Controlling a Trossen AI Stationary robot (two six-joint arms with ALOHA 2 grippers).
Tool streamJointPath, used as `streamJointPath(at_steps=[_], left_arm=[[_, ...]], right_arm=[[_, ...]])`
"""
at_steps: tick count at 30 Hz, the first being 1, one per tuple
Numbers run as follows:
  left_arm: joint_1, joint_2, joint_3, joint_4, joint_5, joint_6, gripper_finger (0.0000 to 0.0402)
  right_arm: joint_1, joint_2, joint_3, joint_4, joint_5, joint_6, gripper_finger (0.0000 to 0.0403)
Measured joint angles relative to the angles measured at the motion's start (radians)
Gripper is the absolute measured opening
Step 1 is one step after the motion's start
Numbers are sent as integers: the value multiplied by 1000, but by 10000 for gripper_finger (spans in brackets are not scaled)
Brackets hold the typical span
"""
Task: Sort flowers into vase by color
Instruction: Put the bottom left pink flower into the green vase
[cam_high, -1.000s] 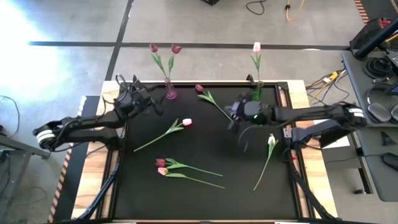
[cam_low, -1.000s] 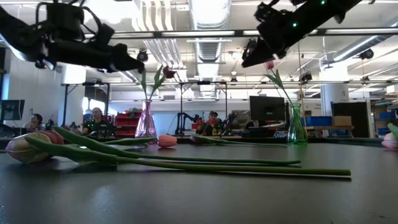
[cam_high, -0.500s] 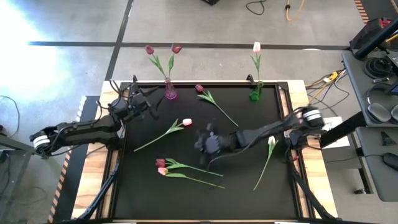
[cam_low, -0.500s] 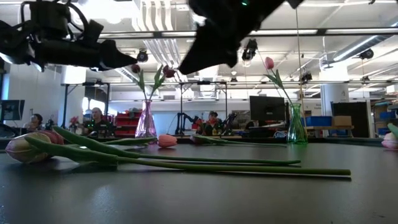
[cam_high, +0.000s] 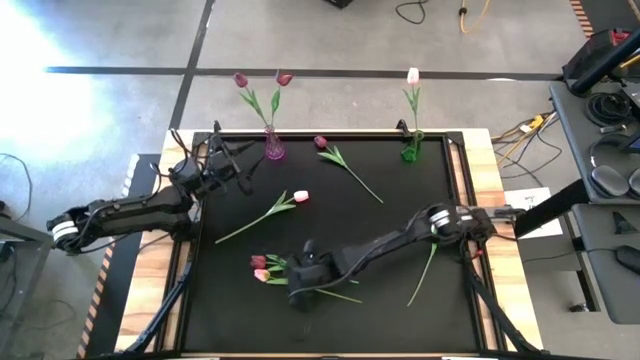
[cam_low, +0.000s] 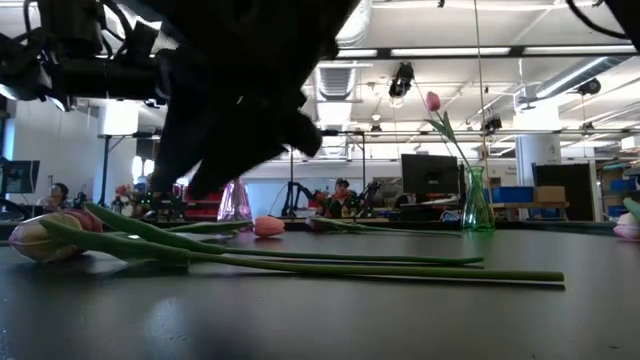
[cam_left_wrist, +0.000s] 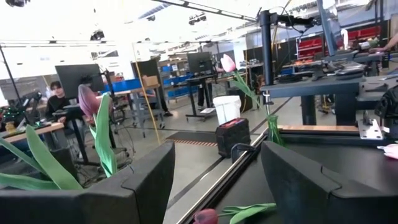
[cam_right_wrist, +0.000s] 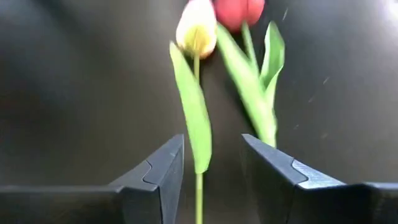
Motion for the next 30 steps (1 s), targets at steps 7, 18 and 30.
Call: streamJointPath(at_steps=[7, 18, 30], left_arm=[[0, -8, 0, -21, 0, -20, 223], [-2, -7, 0, -30, -1, -57, 223], [-6, -7, 0, -38, 4, -81, 223]], right_arm=[[15, 188, 265, -204, 8, 21, 157], [9, 310, 464, -354, 51, -32, 141], [4, 227, 460, -417, 89, -164, 13]])
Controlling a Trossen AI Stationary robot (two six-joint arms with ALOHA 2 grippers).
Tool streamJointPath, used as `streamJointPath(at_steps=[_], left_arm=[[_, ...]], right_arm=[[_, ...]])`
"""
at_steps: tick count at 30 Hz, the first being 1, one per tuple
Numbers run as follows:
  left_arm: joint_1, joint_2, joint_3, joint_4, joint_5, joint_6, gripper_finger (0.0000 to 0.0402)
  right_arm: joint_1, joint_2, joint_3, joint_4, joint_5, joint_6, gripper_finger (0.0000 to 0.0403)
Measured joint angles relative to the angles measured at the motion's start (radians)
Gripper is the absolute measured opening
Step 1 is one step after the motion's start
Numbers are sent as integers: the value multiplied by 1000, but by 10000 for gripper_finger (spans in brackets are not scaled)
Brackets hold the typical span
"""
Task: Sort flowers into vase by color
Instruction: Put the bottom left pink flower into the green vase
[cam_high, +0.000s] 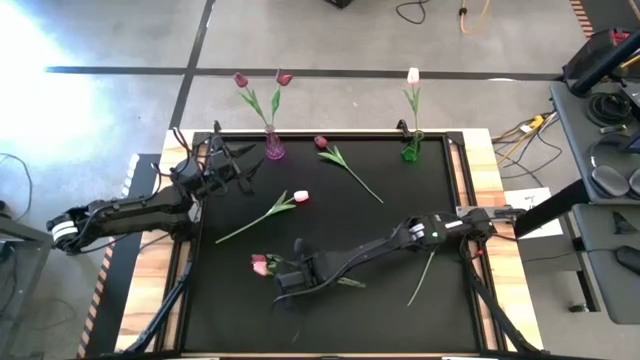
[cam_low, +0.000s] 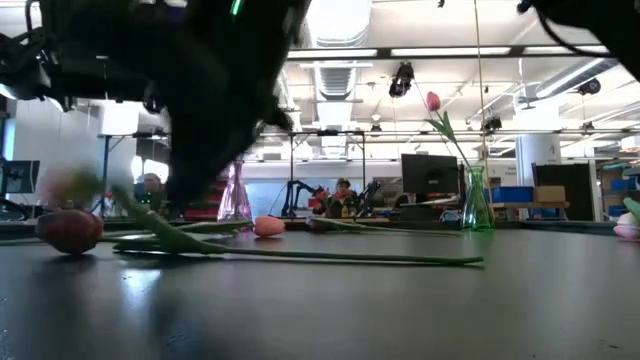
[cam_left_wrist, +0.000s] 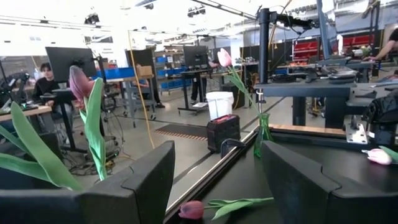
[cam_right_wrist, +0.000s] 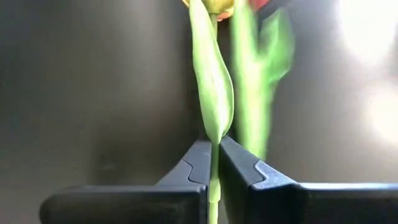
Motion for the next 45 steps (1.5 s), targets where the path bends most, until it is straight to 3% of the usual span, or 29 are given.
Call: streamJointPath(at_steps=[7, 12, 22, 29, 40, 45], left_arm=[[0, 0, 0, -2, 0, 3, 223], [0, 0, 0, -2, 2, 3, 223], [-7, 4, -1, -9, 75, -41, 223], [-7, 7, -2, -9, 80, -26, 223], [-7, 32, -2, -26, 79, 5, 223], [-7, 42, -2, -25, 79, 1, 223]], right_arm=[[7, -164, -30, -136, 357, -72, 10], [-30, -350, -234, -76, 427, -91, 9], [-159, -742, -864, 468, 382, -229, 9], [-247, -1022, -1202, 854, 485, -414, 9], [-489, -1359, -1590, 1597, 531, -893, 9], [-635, -1446, -1677, 1759, 483, -971, 9]])
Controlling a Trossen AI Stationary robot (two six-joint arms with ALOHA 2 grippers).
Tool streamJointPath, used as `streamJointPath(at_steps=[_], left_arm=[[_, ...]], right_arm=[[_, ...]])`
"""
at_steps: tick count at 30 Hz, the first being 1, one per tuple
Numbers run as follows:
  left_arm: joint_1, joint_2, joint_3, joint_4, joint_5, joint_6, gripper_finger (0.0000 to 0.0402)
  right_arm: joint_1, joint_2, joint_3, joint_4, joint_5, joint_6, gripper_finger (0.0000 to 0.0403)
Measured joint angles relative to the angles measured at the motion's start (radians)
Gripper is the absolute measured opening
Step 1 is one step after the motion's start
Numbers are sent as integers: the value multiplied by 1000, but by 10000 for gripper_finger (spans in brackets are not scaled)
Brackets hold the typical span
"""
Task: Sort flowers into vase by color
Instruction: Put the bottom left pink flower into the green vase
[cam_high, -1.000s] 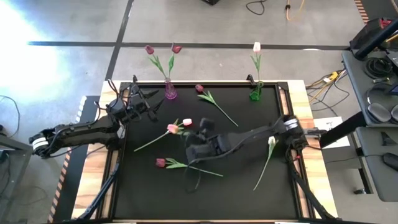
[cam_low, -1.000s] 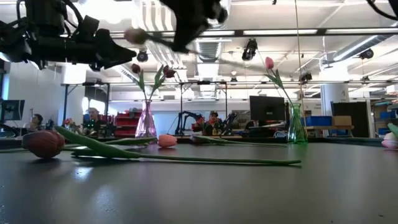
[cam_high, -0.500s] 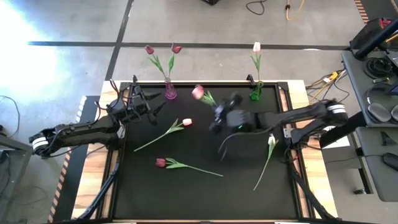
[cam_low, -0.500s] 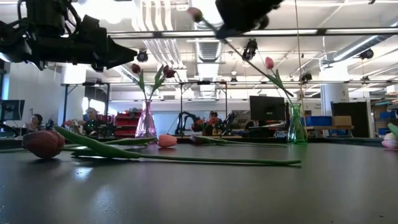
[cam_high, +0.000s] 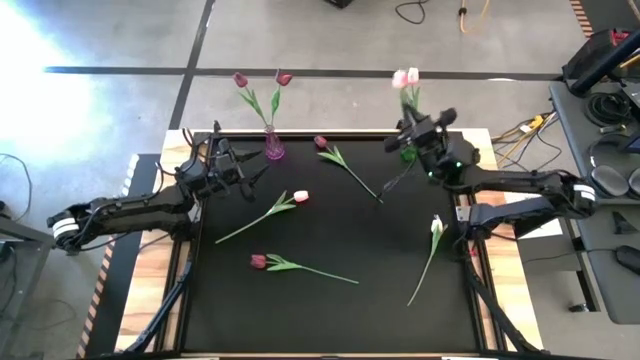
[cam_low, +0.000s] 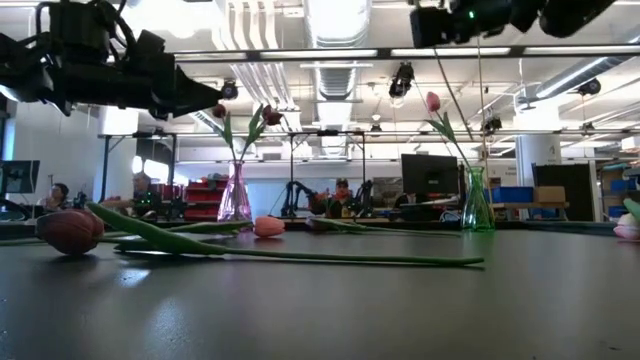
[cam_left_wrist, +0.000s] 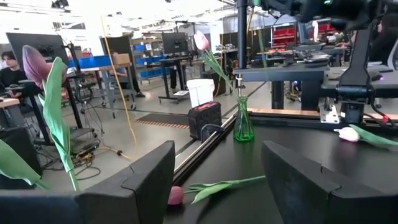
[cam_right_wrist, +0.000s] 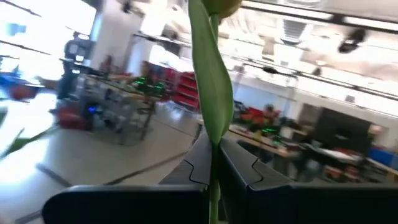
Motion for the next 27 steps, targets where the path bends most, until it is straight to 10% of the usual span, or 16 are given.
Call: streamJointPath(at_steps=[27], left_arm=[[2, 47, 44, 18, -114, 65, 223]], right_arm=[[-407, 127, -123, 293, -234, 91, 9]])
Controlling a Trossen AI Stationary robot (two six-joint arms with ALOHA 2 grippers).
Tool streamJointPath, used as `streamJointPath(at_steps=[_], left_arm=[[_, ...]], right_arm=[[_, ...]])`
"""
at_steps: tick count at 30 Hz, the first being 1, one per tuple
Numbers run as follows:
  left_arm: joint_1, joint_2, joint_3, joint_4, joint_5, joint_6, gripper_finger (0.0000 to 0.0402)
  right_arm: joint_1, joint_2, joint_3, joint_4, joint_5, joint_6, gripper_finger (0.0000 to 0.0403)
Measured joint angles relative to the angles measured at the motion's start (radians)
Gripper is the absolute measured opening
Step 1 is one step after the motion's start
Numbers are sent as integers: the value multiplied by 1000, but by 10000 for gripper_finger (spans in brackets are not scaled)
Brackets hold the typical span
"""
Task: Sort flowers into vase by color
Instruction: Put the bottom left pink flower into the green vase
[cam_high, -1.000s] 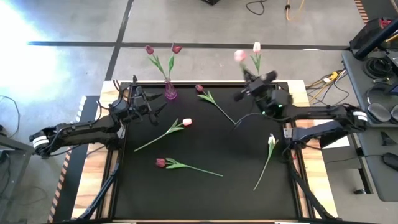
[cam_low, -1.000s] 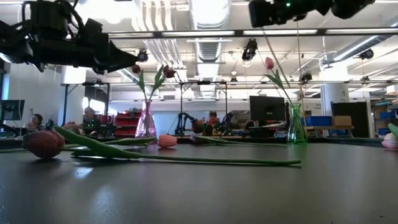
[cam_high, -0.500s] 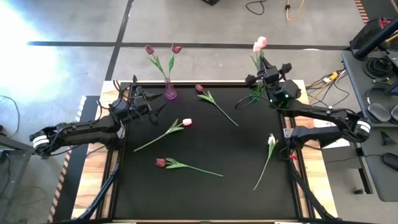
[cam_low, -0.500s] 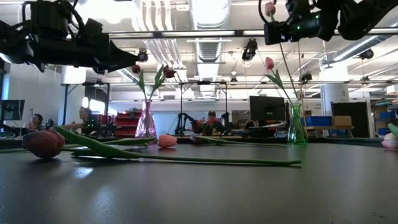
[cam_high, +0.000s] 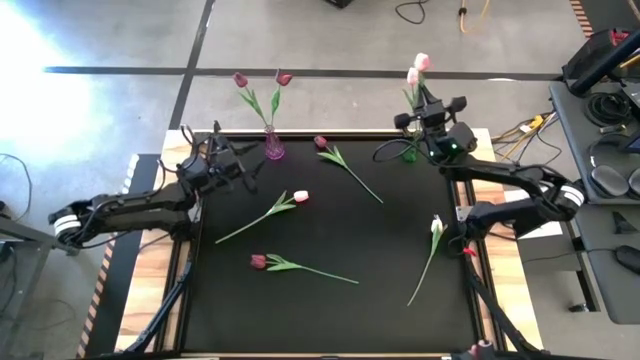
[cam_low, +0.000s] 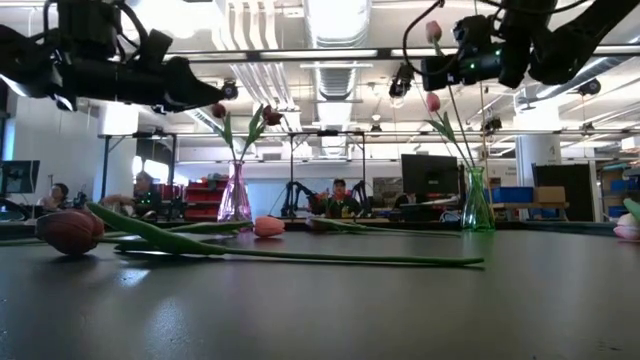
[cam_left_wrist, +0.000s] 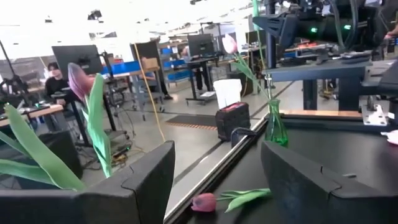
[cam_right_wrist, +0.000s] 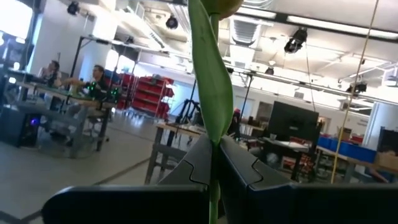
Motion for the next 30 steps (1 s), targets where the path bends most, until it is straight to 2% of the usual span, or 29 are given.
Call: streamJointPath(at_steps=[7, 10, 17, 25, 30], left_arm=[[0, 66, 0, -2, 0, -37, 223], [0, 88, 0, -2, 0, -48, 223], [0, 114, 0, -1, 0, -64, 223], [0, 128, 1, 2, 0, -69, 223], [0, 129, 1, 2, 0, -86, 223]], right_arm=[[-1, 56, -1, 29, 9, 4, 9], [0, 61, -1, 16, 58, -10, 9], [1, 59, -1, -148, 174, 2, 21], [1, 58, -1, -335, 333, 107, 24], [1, 58, -1, -399, 352, 139, 48]])
